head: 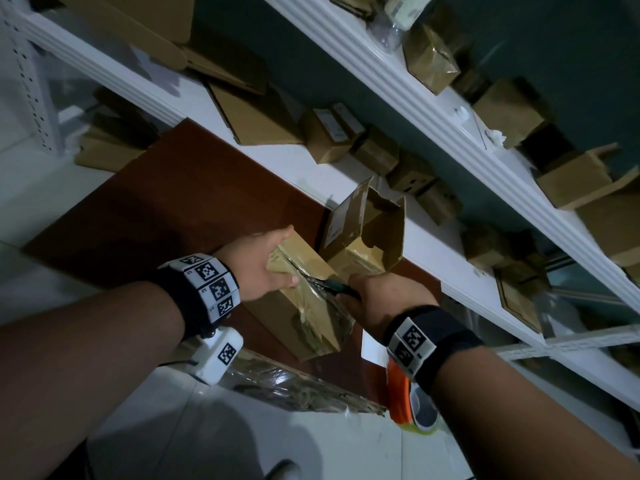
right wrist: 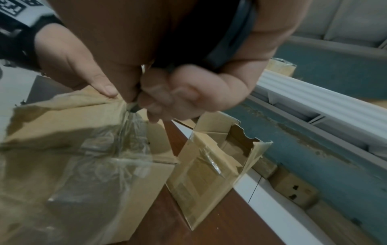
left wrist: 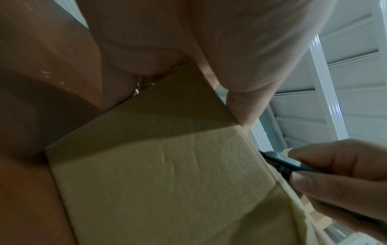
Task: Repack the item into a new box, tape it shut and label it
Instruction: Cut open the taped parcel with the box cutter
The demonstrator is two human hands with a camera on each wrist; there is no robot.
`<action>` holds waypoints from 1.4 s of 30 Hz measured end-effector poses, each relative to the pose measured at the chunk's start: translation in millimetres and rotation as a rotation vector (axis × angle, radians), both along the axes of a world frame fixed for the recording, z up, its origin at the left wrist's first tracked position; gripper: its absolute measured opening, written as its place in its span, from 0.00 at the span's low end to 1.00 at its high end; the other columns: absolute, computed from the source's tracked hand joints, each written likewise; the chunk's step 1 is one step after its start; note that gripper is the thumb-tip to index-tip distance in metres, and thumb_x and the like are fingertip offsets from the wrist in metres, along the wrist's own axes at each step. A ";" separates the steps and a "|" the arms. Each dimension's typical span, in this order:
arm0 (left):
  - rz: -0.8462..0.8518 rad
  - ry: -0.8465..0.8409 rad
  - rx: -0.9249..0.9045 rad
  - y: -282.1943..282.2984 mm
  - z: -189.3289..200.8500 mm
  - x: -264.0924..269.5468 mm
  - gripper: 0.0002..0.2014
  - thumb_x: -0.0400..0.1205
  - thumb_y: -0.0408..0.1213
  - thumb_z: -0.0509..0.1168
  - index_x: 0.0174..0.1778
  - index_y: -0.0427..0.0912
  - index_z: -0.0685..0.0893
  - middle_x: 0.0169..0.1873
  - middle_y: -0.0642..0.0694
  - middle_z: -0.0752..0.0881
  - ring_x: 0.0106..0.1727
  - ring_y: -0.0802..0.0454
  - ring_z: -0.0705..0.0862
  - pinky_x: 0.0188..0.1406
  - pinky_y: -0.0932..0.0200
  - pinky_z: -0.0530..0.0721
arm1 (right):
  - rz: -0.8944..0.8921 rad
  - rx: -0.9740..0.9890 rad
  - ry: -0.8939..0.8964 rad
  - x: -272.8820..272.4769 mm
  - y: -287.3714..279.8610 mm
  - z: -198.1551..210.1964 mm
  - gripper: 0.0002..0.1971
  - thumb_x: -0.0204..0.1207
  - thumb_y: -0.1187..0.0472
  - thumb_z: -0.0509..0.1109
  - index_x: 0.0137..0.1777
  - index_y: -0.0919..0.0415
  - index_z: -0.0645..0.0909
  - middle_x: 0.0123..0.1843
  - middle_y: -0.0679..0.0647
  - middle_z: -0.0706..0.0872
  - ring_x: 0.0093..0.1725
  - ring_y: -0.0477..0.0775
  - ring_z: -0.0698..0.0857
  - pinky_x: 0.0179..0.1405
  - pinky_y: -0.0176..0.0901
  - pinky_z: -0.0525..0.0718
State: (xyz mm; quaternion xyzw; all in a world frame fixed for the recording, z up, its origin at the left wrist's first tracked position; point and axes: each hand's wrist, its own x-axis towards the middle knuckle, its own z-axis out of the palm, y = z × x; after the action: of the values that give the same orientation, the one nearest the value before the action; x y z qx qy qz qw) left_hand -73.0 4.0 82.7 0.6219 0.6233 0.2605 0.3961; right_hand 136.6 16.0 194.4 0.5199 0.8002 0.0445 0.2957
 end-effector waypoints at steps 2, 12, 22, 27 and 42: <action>-0.001 0.003 0.001 -0.7 1.0 0.3 0.46 0.74 0.59 0.74 0.85 0.63 0.56 0.83 0.53 0.68 0.81 0.50 0.70 0.78 0.51 0.72 | 0.002 0.006 -0.010 2.0 -0.6 0.2 0.17 0.87 0.37 0.55 0.55 0.47 0.79 0.38 0.48 0.79 0.41 0.55 0.81 0.39 0.46 0.79; 0.000 0.011 -0.012 -2.4 4.7 0.9 0.47 0.74 0.59 0.74 0.86 0.63 0.55 0.83 0.54 0.67 0.81 0.49 0.69 0.77 0.50 0.73 | 0.005 0.027 -0.005 13.7 -3.9 1.9 0.16 0.86 0.36 0.55 0.52 0.45 0.78 0.35 0.46 0.76 0.39 0.55 0.81 0.37 0.46 0.78; 0.003 0.006 -0.022 -3.7 7.1 1.2 0.46 0.75 0.58 0.74 0.86 0.63 0.55 0.83 0.54 0.68 0.81 0.49 0.70 0.76 0.51 0.72 | -0.035 -0.002 -0.026 21.4 -5.8 -0.8 0.17 0.85 0.37 0.57 0.57 0.45 0.82 0.42 0.47 0.86 0.43 0.54 0.86 0.45 0.53 0.90; 0.006 0.000 -0.028 -4.9 7.5 1.2 0.46 0.75 0.58 0.74 0.86 0.63 0.55 0.82 0.55 0.68 0.81 0.49 0.70 0.75 0.52 0.71 | -0.059 -0.006 -0.098 24.2 -8.7 3.8 0.19 0.86 0.36 0.55 0.47 0.48 0.78 0.34 0.46 0.77 0.39 0.55 0.82 0.39 0.46 0.81; 0.016 -0.016 -0.020 -6.6 11.1 2.0 0.46 0.76 0.56 0.74 0.86 0.62 0.56 0.82 0.55 0.69 0.81 0.49 0.70 0.74 0.55 0.70 | -0.111 -0.012 -0.175 38.7 -16.4 9.1 0.24 0.84 0.33 0.55 0.49 0.50 0.83 0.37 0.49 0.82 0.39 0.53 0.84 0.43 0.50 0.88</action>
State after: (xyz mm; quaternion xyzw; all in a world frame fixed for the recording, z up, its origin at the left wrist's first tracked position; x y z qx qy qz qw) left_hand -71.1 -2.6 93.8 0.6106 0.6277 0.2625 0.4052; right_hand 175.4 -0.5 203.5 0.5558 0.7416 0.0687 0.3694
